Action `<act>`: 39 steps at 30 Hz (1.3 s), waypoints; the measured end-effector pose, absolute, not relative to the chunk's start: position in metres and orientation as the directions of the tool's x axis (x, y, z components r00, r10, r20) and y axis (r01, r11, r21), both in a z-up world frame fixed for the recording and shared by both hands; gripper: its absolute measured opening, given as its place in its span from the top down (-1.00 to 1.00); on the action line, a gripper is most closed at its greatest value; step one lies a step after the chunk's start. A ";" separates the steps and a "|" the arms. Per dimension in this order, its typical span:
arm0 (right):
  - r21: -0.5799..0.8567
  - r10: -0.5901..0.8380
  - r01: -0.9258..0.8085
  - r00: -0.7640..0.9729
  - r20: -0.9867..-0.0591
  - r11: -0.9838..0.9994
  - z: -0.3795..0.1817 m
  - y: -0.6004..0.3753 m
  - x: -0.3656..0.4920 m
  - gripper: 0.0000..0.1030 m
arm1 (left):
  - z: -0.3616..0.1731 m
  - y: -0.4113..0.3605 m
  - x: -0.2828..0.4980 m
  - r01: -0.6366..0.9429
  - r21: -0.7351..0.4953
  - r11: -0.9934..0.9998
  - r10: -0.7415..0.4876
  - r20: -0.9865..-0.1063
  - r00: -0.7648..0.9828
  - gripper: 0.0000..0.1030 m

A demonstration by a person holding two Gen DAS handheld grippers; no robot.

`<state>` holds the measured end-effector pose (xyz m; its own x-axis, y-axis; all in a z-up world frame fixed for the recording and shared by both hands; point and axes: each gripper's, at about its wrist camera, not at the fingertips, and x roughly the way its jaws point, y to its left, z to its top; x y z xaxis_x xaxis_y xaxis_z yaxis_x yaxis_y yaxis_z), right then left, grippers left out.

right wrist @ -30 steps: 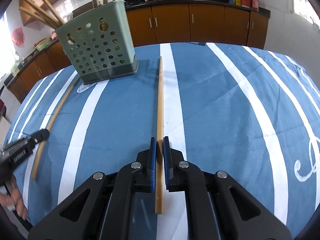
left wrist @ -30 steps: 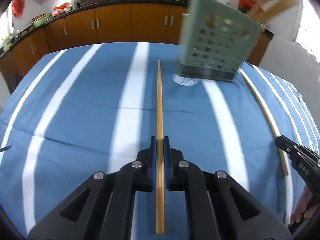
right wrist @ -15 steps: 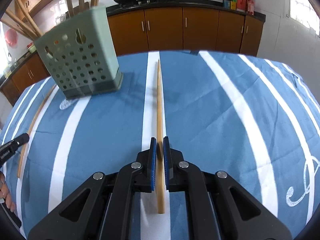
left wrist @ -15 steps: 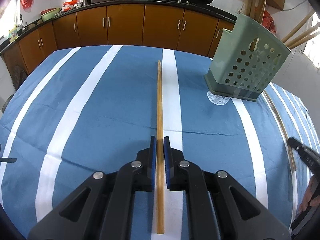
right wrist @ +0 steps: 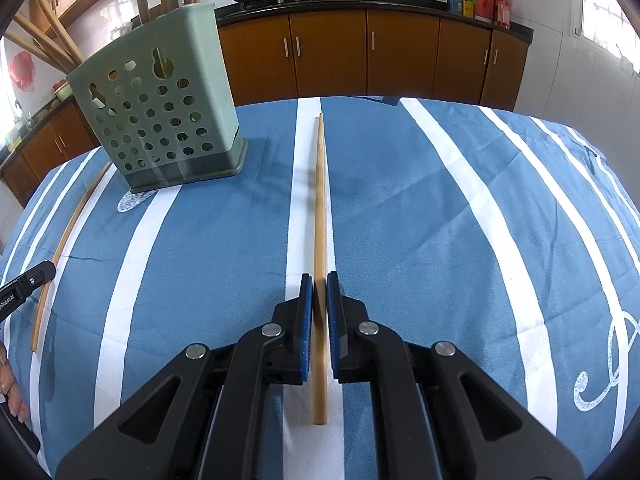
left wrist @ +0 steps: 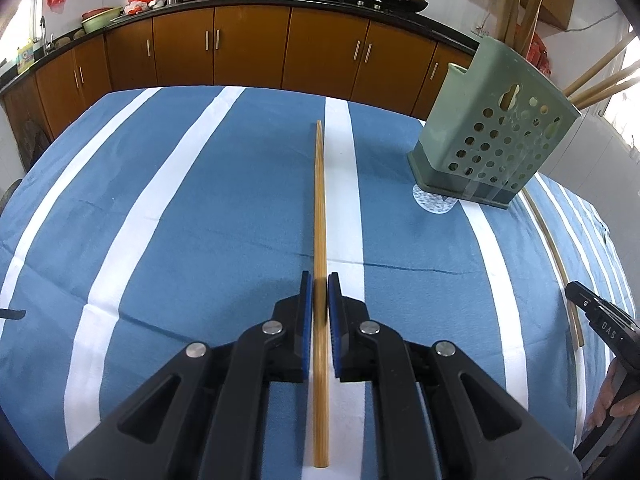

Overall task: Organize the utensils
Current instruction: 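Hold the grasped chopsticks in both tools above the table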

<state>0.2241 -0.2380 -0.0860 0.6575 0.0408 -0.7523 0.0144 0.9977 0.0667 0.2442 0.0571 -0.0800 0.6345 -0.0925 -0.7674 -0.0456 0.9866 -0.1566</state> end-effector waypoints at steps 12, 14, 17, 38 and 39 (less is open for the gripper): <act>0.067 0.041 0.014 0.658 -0.752 0.998 -0.086 -0.238 0.224 0.83 | -0.080 0.057 0.244 -0.052 -0.153 0.987 -0.086 -0.770 0.633 0.80; 0.067 0.041 0.015 0.658 -0.752 0.998 -0.086 -0.238 0.224 0.83 | -0.080 0.057 0.244 -0.052 -0.154 0.987 -0.086 -0.769 0.633 0.80; 0.066 0.040 0.015 0.658 -0.752 0.998 -0.086 -0.238 0.224 0.83 | -0.080 0.057 0.244 -0.052 -0.154 0.987 -0.086 -0.769 0.633 0.80; 0.067 0.040 0.015 0.658 -0.752 0.998 -0.086 -0.238 0.224 0.83 | -0.080 0.057 0.245 -0.054 -0.154 0.987 -0.085 -0.768 0.634 0.80; 0.067 0.040 0.015 0.658 -0.752 0.998 -0.086 -0.238 0.224 0.83 | -0.080 0.057 0.245 -0.054 -0.154 0.987 -0.085 -0.768 0.634 0.80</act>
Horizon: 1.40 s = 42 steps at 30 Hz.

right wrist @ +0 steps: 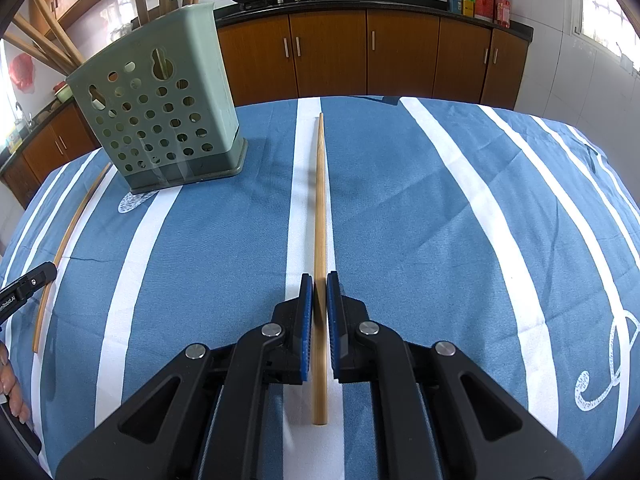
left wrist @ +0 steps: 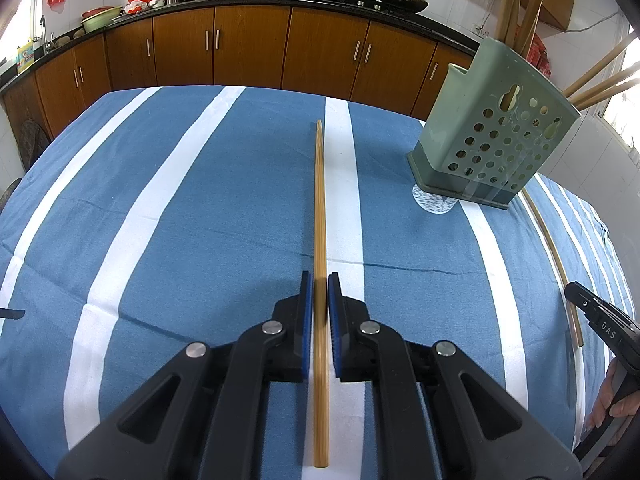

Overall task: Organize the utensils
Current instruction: 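Hold the grasped chopsticks in both tools above the table, then lift both held chopsticks up over the green holder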

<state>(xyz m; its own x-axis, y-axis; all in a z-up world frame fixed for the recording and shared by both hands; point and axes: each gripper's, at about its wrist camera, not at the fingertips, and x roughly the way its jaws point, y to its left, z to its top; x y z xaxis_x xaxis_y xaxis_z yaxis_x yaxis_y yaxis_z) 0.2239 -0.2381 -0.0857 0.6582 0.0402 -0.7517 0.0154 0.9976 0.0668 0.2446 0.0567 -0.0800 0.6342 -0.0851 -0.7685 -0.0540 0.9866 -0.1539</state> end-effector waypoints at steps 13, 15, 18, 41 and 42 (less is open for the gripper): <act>0.067 0.041 0.014 0.659 -0.751 0.998 -0.086 -0.238 0.222 0.83 | -0.080 0.052 0.242 -0.040 -0.116 0.992 -0.065 -0.772 0.632 0.80; 0.079 0.051 0.013 0.658 -0.751 0.997 -0.087 -0.239 0.220 0.83 | -0.080 0.048 0.236 -0.025 -0.091 0.996 -0.056 -0.775 0.630 0.80; 0.102 0.069 0.012 0.658 -0.750 0.995 -0.087 -0.241 0.220 0.83 | -0.080 0.046 0.230 -0.016 -0.093 0.996 -0.062 -0.775 0.629 0.80; 0.155 0.081 -0.007 0.877 -0.474 0.988 0.010 -0.257 0.181 0.85 | 0.034 0.050 0.202 0.028 -0.134 0.991 -0.098 -0.547 0.831 0.84; 0.155 0.083 -0.012 0.882 -0.463 0.988 0.014 -0.256 0.180 0.85 | 0.038 0.050 0.202 0.027 -0.132 0.991 -0.095 -0.537 0.838 0.84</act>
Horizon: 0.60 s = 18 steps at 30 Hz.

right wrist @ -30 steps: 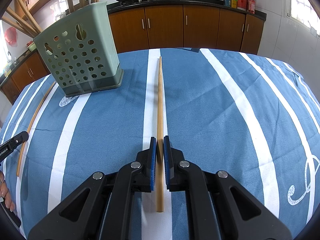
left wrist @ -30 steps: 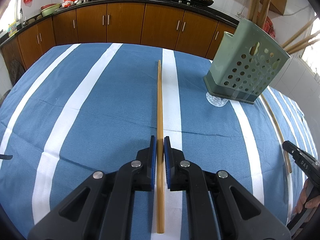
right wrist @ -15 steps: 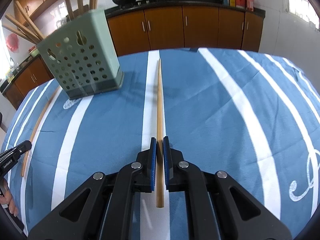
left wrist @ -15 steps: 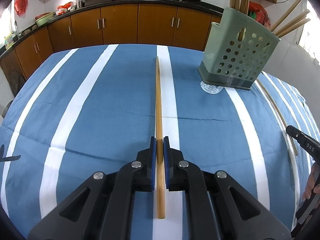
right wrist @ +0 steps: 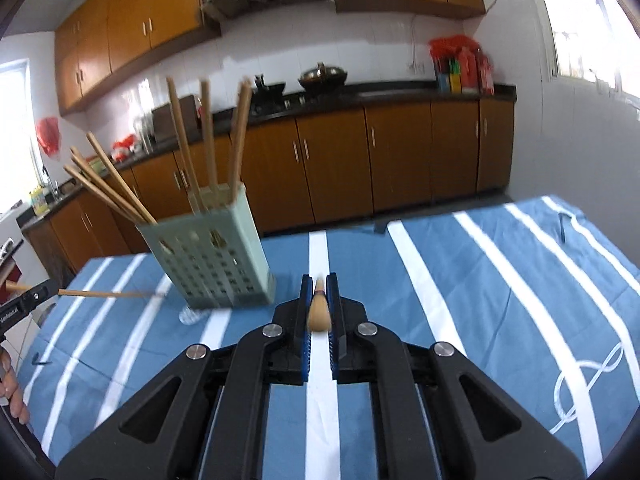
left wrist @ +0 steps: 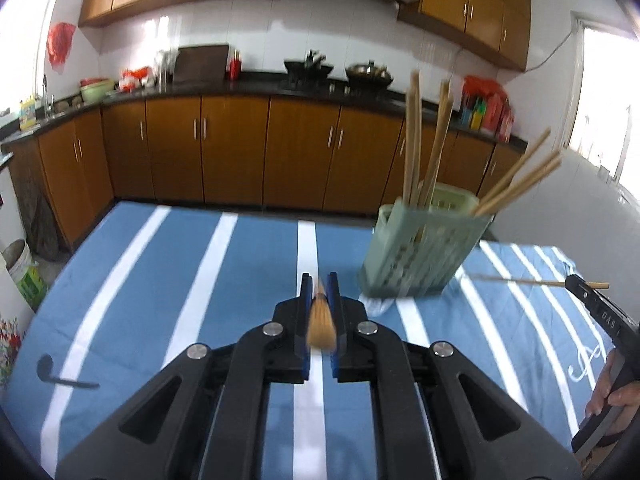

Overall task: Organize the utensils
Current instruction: 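Lift both held chopsticks up over the green holder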

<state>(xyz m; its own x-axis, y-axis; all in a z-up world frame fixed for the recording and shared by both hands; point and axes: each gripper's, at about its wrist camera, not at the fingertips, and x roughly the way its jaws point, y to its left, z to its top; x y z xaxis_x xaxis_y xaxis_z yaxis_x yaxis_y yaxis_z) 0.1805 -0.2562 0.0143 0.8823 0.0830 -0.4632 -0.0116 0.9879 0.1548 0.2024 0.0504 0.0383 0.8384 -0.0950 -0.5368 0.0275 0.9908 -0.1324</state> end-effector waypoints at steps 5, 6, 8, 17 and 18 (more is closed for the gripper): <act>0.152 0.099 -0.039 0.905 -0.414 0.988 0.037 -0.255 0.177 0.86 | 0.058 0.050 0.203 0.046 -0.143 0.989 -0.113 -0.506 0.855 0.84; 0.151 0.102 -0.043 0.908 -0.406 0.988 0.040 -0.254 0.175 0.86 | 0.061 0.050 0.203 0.051 -0.144 0.988 -0.118 -0.500 0.858 0.85; 0.147 0.111 -0.058 0.917 -0.383 0.987 0.051 -0.250 0.172 0.86 | 0.069 0.047 0.201 0.065 -0.141 0.988 -0.126 -0.487 0.864 0.85; 0.147 0.182 -0.143 0.934 -0.307 0.979 0.085 -0.232 0.165 0.86 | 0.094 0.033 0.197 0.131 -0.157 0.979 -0.188 -0.438 0.879 0.85; 0.149 0.196 -0.158 0.936 -0.293 0.976 0.091 -0.229 0.164 0.86 | 0.097 0.030 0.196 0.138 -0.160 0.977 -0.195 -0.431 0.881 0.85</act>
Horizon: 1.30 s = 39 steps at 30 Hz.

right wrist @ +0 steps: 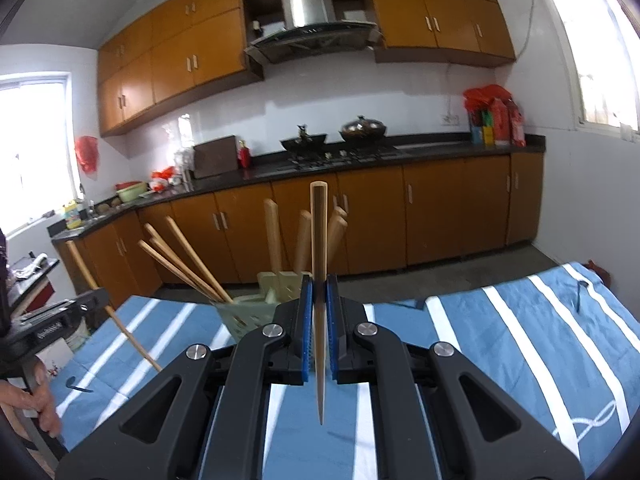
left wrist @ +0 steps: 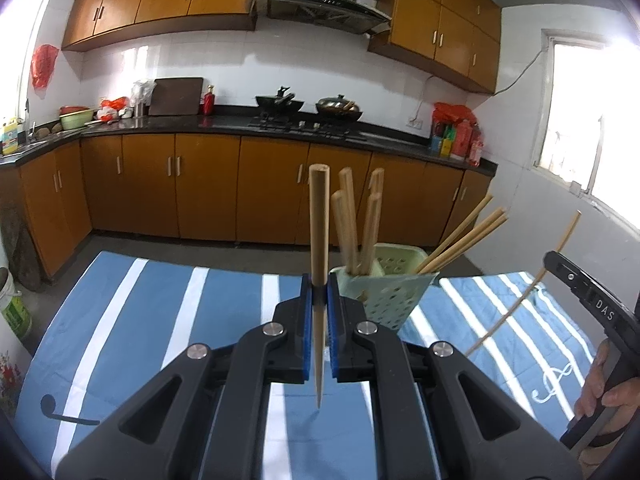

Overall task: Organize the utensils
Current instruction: 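Lift both held chopsticks up over the green holder, then open the right tool over the green holder while the left tool releases its chopstick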

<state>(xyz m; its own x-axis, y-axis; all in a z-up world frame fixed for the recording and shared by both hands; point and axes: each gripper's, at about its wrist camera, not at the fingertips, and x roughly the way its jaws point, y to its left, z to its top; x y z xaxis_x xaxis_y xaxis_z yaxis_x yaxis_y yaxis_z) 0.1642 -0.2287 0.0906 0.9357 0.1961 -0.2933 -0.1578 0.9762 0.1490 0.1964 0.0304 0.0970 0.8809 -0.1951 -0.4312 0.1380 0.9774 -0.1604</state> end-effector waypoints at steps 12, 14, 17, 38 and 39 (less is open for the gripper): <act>0.161 0.279 -0.270 0.960 -0.034 0.949 0.162 -0.206 0.166 0.86 | 0.188 -0.004 0.209 0.204 -0.173 0.964 -0.237 -0.198 0.951 0.85; 0.151 0.267 -0.264 0.964 0.003 0.953 0.168 -0.204 0.171 0.86 | 0.201 -0.007 0.213 0.195 -0.179 0.964 -0.224 -0.160 0.961 0.85; 0.142 0.249 -0.250 0.968 0.025 0.958 0.167 -0.202 0.185 0.86 | 0.209 -0.012 0.223 0.164 -0.167 0.972 -0.184 -0.117 0.976 0.85; 0.142 0.230 -0.215 0.968 -0.101 0.966 0.132 -0.209 0.215 0.52 | 0.158 0.001 0.263 0.142 -0.221 0.965 -0.190 -0.211 0.959 0.22; 0.142 0.227 -0.212 0.969 -0.096 0.967 0.134 -0.212 0.210 0.50 | 0.161 0.004 0.259 0.137 -0.217 0.966 -0.183 -0.208 0.961 0.14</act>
